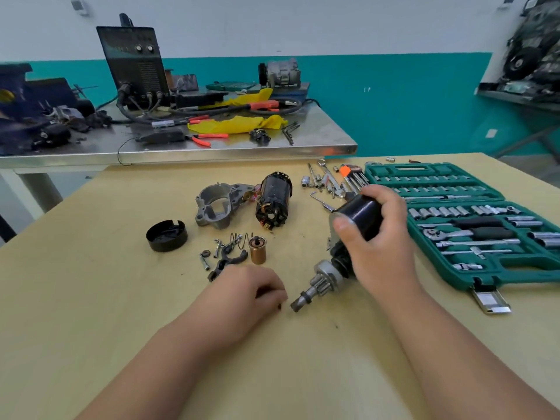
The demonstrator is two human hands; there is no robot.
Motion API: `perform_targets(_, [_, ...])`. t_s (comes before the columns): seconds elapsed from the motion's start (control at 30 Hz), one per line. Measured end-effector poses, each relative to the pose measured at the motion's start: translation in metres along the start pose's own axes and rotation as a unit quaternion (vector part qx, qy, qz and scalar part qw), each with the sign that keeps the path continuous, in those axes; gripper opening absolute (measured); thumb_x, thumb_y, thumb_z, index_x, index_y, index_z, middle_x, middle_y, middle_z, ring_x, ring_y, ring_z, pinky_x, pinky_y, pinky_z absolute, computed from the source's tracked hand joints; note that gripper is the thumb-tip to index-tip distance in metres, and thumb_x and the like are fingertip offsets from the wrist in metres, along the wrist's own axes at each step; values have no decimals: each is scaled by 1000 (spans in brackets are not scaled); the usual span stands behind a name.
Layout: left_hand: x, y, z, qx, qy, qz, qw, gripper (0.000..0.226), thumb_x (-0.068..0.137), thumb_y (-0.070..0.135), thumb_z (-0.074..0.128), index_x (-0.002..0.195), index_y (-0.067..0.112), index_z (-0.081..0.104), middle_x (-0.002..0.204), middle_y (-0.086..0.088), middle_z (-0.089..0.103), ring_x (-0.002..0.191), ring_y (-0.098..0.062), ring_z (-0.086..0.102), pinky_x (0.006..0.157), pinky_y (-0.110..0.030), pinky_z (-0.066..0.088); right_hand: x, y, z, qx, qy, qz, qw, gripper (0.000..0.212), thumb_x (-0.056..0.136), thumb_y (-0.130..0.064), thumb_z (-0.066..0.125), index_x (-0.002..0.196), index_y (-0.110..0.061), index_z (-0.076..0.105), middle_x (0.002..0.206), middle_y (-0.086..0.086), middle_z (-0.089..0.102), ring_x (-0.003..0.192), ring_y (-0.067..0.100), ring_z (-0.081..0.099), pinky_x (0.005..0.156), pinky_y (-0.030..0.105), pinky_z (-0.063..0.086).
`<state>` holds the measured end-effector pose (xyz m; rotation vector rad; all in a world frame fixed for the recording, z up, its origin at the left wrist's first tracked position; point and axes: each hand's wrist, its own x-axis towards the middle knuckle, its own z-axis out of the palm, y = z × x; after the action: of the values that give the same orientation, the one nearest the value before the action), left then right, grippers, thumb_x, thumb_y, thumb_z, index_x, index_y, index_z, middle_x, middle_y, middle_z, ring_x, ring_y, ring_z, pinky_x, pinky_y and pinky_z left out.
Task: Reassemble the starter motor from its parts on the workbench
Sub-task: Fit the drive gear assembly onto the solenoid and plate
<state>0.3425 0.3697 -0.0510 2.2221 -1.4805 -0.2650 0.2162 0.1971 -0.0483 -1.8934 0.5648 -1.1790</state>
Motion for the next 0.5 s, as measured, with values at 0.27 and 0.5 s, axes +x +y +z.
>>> perform_targets(0.27, [-5,-7,10,40,22,-43,998,29,85,57,63,101,33,63,89,17,50,81,3,50,65,-10,40,-2,-2,6,-17,-28,-58,998,52,73,-44,68,113,-51,37,119,-21,36,114,-13,38,82,-1,37])
perform_targets(0.5, [8,5,7,53,-8,-92,994,12,91,45,62,88,33,61,82,17,55,74,1,53,61,-12,43,-3,-5,3,-18,-45,-49,998,51,72,-48,67,110,-58,35,118,-28,35,115,-7,41,83,12,46])
